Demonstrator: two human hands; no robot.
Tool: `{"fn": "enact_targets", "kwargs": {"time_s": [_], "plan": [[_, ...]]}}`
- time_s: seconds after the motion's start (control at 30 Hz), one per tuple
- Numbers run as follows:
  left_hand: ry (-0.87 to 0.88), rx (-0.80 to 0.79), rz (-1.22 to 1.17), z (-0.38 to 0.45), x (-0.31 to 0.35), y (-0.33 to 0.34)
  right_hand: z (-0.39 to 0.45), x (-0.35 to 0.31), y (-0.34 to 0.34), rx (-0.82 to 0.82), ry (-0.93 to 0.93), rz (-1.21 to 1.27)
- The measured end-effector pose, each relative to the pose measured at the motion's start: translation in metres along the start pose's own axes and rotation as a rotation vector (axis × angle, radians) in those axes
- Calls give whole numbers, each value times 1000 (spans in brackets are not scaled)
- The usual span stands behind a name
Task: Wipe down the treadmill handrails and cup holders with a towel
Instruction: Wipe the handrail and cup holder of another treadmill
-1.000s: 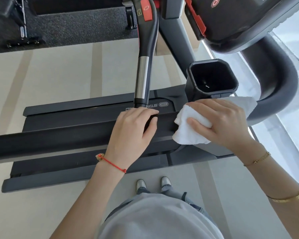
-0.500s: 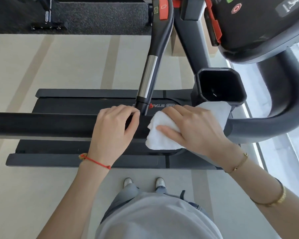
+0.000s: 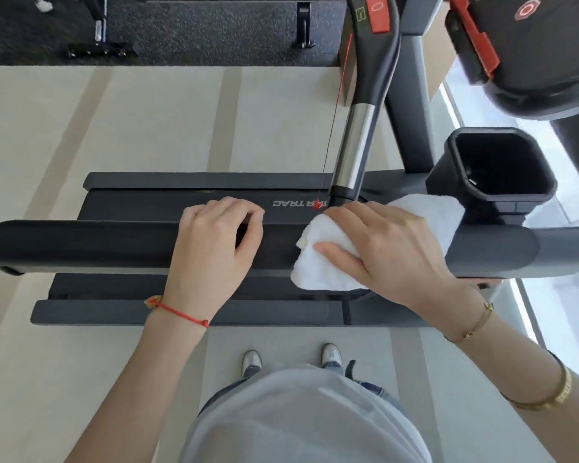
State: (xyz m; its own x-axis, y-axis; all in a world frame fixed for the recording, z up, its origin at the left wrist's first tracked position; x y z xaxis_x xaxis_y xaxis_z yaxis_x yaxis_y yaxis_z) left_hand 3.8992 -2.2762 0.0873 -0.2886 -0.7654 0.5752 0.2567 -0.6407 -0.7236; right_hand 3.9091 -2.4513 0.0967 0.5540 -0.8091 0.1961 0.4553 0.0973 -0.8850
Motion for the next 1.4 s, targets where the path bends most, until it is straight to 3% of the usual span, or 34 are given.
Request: {"fn": "enact_targets", "kwargs": {"time_s": [0.43, 0.7, 0.9, 1.4], "plan": [[101, -86, -75, -13, -26, -27, 4, -43, -15, 223, 322, -186], [97, -86, -97, -20, -40, -46, 33, -101, -8, 284, 260, -112], [103, -86, -117, -22, -41, -46, 26, -95, -9, 267, 174, -117], [139, -206, -180, -8, 6, 4, -13, -42, -15, 343, 204, -141]]}}
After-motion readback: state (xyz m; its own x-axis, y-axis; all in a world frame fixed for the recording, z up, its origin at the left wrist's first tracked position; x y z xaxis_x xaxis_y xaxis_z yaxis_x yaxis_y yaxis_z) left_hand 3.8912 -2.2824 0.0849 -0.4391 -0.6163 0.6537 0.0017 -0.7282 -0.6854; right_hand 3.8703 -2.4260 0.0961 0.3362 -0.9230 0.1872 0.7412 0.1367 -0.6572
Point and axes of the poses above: each hand's wrist, its own z-axis towards the middle knuckle, its own y-axis out of the palm, x = y × z, the point moved 10 cm from there along z, towards the middle knuckle, and after that the axes turned 11 degrees about -z, right-handed, at the moved point
